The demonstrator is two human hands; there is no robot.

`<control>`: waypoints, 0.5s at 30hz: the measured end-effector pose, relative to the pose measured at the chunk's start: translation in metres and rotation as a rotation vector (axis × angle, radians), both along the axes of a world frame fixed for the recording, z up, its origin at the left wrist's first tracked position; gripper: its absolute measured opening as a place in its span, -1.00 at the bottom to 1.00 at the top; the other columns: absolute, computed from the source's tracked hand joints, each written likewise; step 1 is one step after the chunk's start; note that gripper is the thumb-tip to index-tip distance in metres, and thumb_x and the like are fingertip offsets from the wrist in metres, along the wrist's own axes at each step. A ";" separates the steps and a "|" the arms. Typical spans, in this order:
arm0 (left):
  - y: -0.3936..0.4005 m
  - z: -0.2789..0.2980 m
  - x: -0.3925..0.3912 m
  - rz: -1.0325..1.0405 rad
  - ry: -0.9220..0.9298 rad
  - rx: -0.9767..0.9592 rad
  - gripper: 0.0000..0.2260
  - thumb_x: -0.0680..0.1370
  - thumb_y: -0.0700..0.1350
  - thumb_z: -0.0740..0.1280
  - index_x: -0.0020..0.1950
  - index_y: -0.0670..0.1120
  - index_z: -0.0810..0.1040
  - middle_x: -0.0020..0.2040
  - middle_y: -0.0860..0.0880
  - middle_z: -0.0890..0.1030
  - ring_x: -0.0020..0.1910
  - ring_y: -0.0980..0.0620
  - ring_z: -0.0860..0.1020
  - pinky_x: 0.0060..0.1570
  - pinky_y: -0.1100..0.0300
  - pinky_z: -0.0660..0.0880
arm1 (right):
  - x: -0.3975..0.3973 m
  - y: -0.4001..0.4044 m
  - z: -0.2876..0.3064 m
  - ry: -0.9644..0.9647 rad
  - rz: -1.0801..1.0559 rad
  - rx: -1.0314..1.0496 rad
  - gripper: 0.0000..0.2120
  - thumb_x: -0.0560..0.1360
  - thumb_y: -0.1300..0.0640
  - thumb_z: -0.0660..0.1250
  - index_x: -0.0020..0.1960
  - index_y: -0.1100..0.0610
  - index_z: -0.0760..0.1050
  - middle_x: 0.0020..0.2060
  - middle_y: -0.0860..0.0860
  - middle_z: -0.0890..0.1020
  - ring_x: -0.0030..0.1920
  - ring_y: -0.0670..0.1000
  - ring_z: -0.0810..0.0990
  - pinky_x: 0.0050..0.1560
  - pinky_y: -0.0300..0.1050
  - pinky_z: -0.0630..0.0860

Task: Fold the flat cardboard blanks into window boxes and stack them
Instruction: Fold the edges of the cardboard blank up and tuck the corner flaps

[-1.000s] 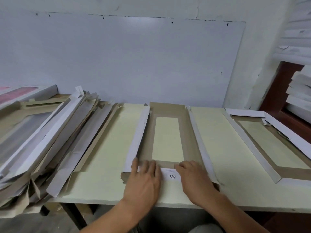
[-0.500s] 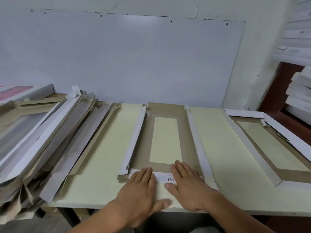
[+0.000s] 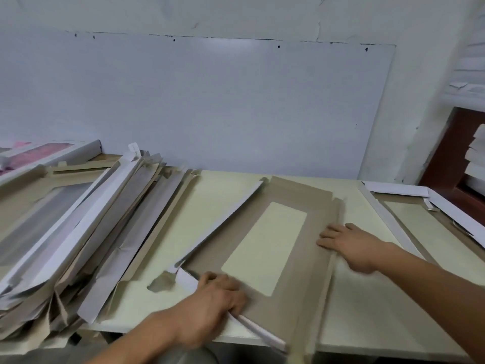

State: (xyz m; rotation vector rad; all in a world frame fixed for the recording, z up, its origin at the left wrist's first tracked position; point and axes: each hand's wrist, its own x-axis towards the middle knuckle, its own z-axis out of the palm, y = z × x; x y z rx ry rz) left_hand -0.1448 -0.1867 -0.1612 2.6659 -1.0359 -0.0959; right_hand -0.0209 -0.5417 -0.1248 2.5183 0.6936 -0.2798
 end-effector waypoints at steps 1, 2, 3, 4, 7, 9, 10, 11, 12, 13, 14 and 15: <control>0.011 0.006 0.002 -0.011 0.028 0.004 -0.79 0.25 -0.23 0.14 -0.19 0.01 0.27 -0.13 0.14 0.34 -0.03 0.17 0.28 0.16 0.14 0.24 | -0.003 -0.002 0.002 -0.009 0.015 0.000 -0.48 0.49 0.26 0.18 0.41 -0.04 0.33 0.39 -0.04 0.41 0.44 0.05 0.27 0.35 -0.04 0.25; 0.023 0.010 0.006 0.000 0.025 0.019 -0.81 0.26 -0.24 0.18 -0.21 0.00 0.30 -0.10 0.14 0.38 0.00 0.16 0.30 0.14 0.15 0.25 | -0.007 -0.003 0.005 -0.005 0.017 0.004 -0.62 0.50 0.20 0.17 0.27 -0.04 0.42 0.23 -0.04 0.52 0.31 0.04 0.40 0.29 -0.07 0.29; 0.033 0.014 0.011 0.026 -0.003 0.043 -0.83 0.29 -0.25 0.22 -0.23 -0.01 0.35 -0.04 0.12 0.43 0.06 0.13 0.33 0.14 0.13 0.26 | -0.013 -0.002 0.007 0.007 0.005 0.027 -0.77 0.51 0.14 0.16 0.11 -0.06 0.46 0.05 -0.05 0.56 0.17 0.05 0.48 0.23 -0.07 0.34; 0.043 0.019 0.016 0.063 -0.059 0.077 -0.85 0.34 -0.25 0.24 -0.19 0.00 0.45 0.09 0.08 0.48 0.16 0.09 0.34 0.19 0.10 0.27 | -0.019 -0.001 0.010 0.042 -0.031 0.061 -0.89 0.50 0.09 0.16 -0.05 -0.06 0.44 -0.09 -0.08 0.53 0.04 0.06 0.51 0.17 -0.07 0.39; 0.063 0.036 0.027 0.293 -0.254 0.124 -0.54 0.44 -0.34 0.17 0.24 0.01 0.56 0.47 -0.08 0.31 0.46 -0.09 0.23 0.41 0.03 0.22 | -0.041 0.014 0.015 0.251 -0.134 0.136 -0.88 0.48 -0.02 0.26 -0.19 -0.06 0.35 -0.15 -0.08 0.48 -0.06 0.04 0.48 -0.02 -0.06 0.43; 0.057 0.053 0.025 0.411 -0.396 -0.021 -0.44 0.37 -0.42 0.17 0.31 -0.09 0.53 0.44 -0.17 0.37 0.40 -0.20 0.33 0.34 -0.05 0.34 | -0.052 0.030 0.015 0.340 -0.116 0.174 -0.84 0.51 -0.08 0.30 -0.10 0.00 0.43 -0.08 -0.01 0.51 -0.09 0.03 0.46 -0.07 -0.06 0.39; 0.048 0.059 0.019 0.449 -0.452 -0.097 -0.46 0.36 -0.43 0.22 0.30 -0.12 0.54 0.40 -0.17 0.42 0.35 -0.20 0.40 0.29 -0.04 0.40 | -0.056 0.040 0.015 0.364 -0.095 0.202 -0.78 0.53 -0.08 0.29 -0.08 0.09 0.46 -0.08 0.06 0.52 -0.13 0.03 0.44 -0.11 -0.04 0.36; 0.037 0.063 0.011 0.450 -0.503 -0.189 -0.50 0.37 -0.42 0.31 0.27 -0.12 0.54 0.36 -0.14 0.45 0.30 -0.16 0.45 0.25 0.01 0.44 | -0.059 0.050 0.015 0.394 -0.077 0.250 -0.72 0.54 -0.06 0.28 -0.08 0.17 0.47 -0.09 0.12 0.53 -0.17 0.04 0.41 -0.15 -0.04 0.32; 0.025 0.066 0.000 0.400 -0.530 -0.269 -0.55 0.38 -0.39 0.37 0.25 -0.11 0.55 0.31 -0.10 0.48 0.25 -0.10 0.49 0.23 0.07 0.47 | -0.060 0.062 0.015 0.429 -0.072 0.323 -0.70 0.55 -0.04 0.28 -0.11 0.22 0.46 -0.13 0.16 0.54 -0.21 0.04 0.40 -0.19 -0.05 0.30; 0.009 0.064 -0.012 0.324 -0.508 -0.332 -0.60 0.40 -0.34 0.39 0.21 -0.10 0.56 0.25 -0.06 0.51 0.19 -0.05 0.52 0.19 0.12 0.49 | -0.061 0.074 0.013 0.461 -0.071 0.415 -0.70 0.55 -0.01 0.29 -0.16 0.24 0.45 -0.21 0.16 0.51 -0.26 0.03 0.38 -0.22 -0.06 0.29; -0.007 0.061 -0.025 0.240 -0.471 -0.371 -0.66 0.43 -0.30 0.39 0.18 -0.09 0.57 0.19 -0.03 0.53 0.13 -0.02 0.54 0.12 0.16 0.51 | -0.061 0.087 0.010 0.486 -0.081 0.496 -0.70 0.54 0.02 0.32 -0.21 0.23 0.44 -0.29 0.13 0.47 -0.30 0.02 0.37 -0.25 -0.07 0.28; -0.024 0.054 -0.037 0.162 -0.456 -0.374 -0.73 0.44 -0.25 0.38 0.13 -0.07 0.59 0.12 -0.01 0.56 0.06 0.00 0.56 0.03 0.18 0.52 | -0.060 0.100 0.007 0.494 -0.097 0.556 -0.71 0.52 0.02 0.34 -0.24 0.21 0.44 -0.35 0.08 0.43 -0.32 0.01 0.36 -0.27 -0.08 0.27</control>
